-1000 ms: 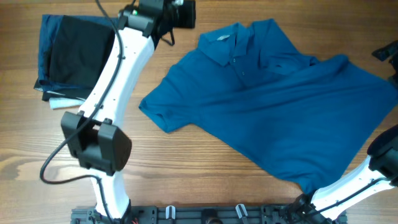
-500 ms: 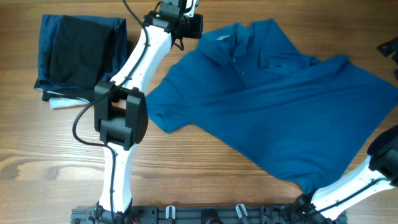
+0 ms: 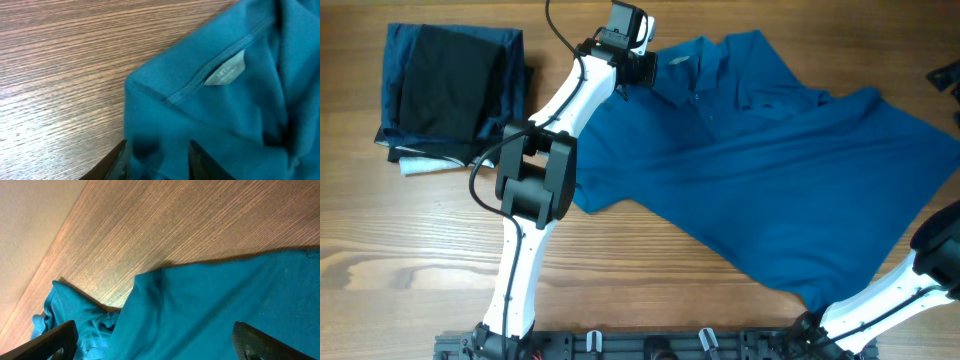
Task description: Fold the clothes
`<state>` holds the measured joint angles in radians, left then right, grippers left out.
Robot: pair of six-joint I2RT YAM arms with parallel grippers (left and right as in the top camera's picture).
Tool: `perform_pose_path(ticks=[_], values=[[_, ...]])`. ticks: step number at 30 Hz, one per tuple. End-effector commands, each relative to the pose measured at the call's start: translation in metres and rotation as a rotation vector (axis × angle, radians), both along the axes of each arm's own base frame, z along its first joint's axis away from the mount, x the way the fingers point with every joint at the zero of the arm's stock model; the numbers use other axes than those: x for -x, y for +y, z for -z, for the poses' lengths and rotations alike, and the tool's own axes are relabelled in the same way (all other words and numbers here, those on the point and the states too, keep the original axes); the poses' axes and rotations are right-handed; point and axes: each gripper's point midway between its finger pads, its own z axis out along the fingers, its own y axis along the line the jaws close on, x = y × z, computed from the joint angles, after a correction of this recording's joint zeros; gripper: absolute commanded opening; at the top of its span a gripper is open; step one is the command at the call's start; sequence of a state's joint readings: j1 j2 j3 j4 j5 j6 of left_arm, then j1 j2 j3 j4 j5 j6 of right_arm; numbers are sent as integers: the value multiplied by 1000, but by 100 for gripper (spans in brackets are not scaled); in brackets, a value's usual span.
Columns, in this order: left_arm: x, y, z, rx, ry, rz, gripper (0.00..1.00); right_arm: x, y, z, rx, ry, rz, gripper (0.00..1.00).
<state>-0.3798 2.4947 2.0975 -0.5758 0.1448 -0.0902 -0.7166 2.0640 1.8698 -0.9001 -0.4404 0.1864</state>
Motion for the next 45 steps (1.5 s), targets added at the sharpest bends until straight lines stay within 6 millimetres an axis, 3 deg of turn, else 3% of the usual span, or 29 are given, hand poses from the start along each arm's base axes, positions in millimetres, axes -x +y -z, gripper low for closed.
perform_pose_path(ticks=[1, 7, 11, 12, 13, 14, 17, 24, 32, 35, 37, 40, 43, 45], values=[[-2, 4, 8, -29, -5, -6, 38, 1, 1, -10, 15, -14, 7, 100], [0, 5, 24, -51, 10, 18, 41, 1, 1, -10, 15, -13, 7, 100], [4, 12, 48, -92, 46, 3, 44, 1, 1, -10, 15, -14, 7, 100], [3, 17, 50, -120, 43, -14, 39, 1, 1, -10, 15, -14, 7, 100], [1, 26, 51, -163, 34, -40, 21, 1, 1, -10, 15, -14, 7, 99], [0, 31, 51, -191, 27, -57, 11, 1, 1, -10, 15, -14, 7, 100], [1, 48, 54, -259, 38, -94, 4, 1, 1, -10, 15, -14, 7, 100], [7, 106, 61, -380, 107, -213, 4, 1, 1, -10, 15, -14, 7, 100], [20, 197, 70, -319, 268, -576, 4, 1, 1, -10, 15, -14, 7, 99], [21, 217, 71, -301, 291, -628, 8, 1, 1, -10, 15, -14, 7, 99], [17, 223, 69, -292, 278, -641, 11, 1, 1, -10, 15, -13, 7, 100], [5, 210, 59, -223, 245, -619, 18, 1, 1, -10, 15, -14, 6, 99], [-12, 188, 25, -126, 165, -583, 38, 1, 1, -10, 15, -14, 6, 99], [-24, 175, -24, -71, 66, -565, 43, 1, 1, -10, 15, -14, 7, 99]])
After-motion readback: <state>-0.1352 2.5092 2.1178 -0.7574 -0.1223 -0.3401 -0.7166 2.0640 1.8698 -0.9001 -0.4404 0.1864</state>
